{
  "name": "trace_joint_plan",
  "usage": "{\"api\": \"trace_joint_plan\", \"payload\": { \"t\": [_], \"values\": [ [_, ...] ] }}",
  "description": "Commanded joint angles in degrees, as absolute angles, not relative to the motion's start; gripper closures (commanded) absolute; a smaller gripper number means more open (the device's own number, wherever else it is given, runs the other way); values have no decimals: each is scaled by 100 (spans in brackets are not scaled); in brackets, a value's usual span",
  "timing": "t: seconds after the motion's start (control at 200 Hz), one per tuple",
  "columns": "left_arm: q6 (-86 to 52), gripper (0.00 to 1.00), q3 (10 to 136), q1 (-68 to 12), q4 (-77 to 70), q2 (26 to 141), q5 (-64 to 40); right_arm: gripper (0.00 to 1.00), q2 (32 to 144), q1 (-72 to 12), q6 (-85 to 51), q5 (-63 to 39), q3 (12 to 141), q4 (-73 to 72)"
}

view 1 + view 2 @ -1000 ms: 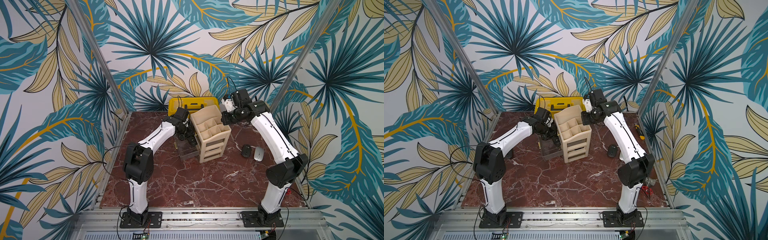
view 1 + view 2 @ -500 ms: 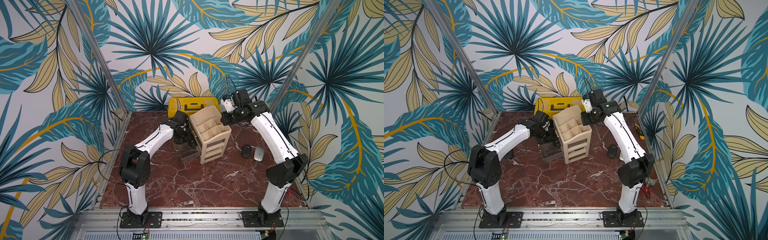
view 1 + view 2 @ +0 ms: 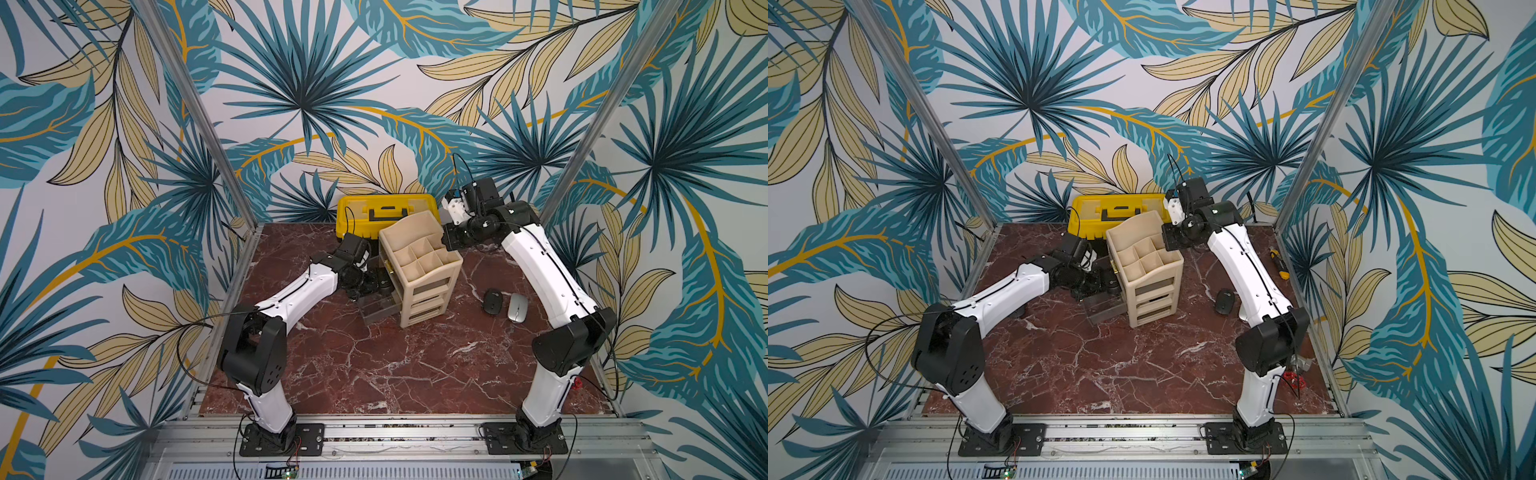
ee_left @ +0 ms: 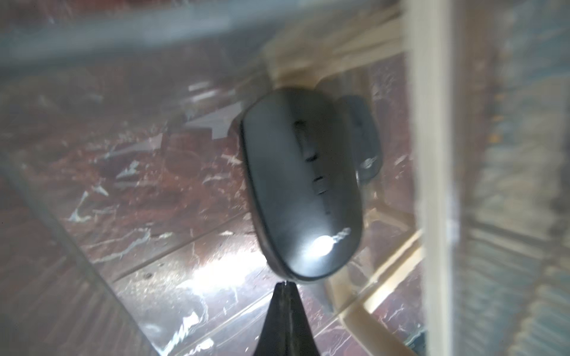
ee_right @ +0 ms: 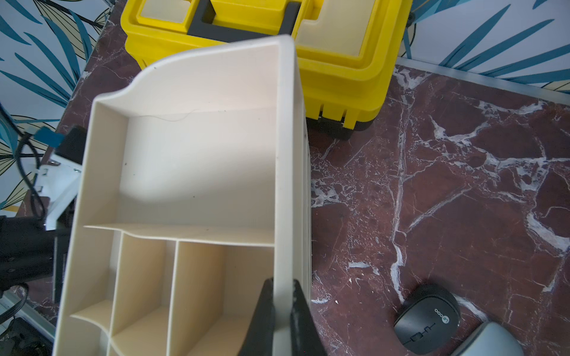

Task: Take the mice out of the drawer
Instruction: Adjust the mouse in the drawer.

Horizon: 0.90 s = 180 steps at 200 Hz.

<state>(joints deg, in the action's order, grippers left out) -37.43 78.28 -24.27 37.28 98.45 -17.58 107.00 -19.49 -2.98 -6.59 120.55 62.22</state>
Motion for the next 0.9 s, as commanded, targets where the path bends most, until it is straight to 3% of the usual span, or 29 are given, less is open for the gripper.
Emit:
{"api": "trace_joint_plan", "payload": {
  "t": [0.0,0.391,0.896],
  "values": [
    [-3760,100,7897,-2401,3461,9604,-1499,100,11004,-1921,-260,-299,11857,6724],
    [-3734,100,7975,-2284,2347,9945,-2360,100,11010,-1925,-263,-284,11872,6746],
    [-3646,100,8364,-2280,2575,10529,-2869,100,11046,-1921,-260,-302,11923,6733]
  ]
}}
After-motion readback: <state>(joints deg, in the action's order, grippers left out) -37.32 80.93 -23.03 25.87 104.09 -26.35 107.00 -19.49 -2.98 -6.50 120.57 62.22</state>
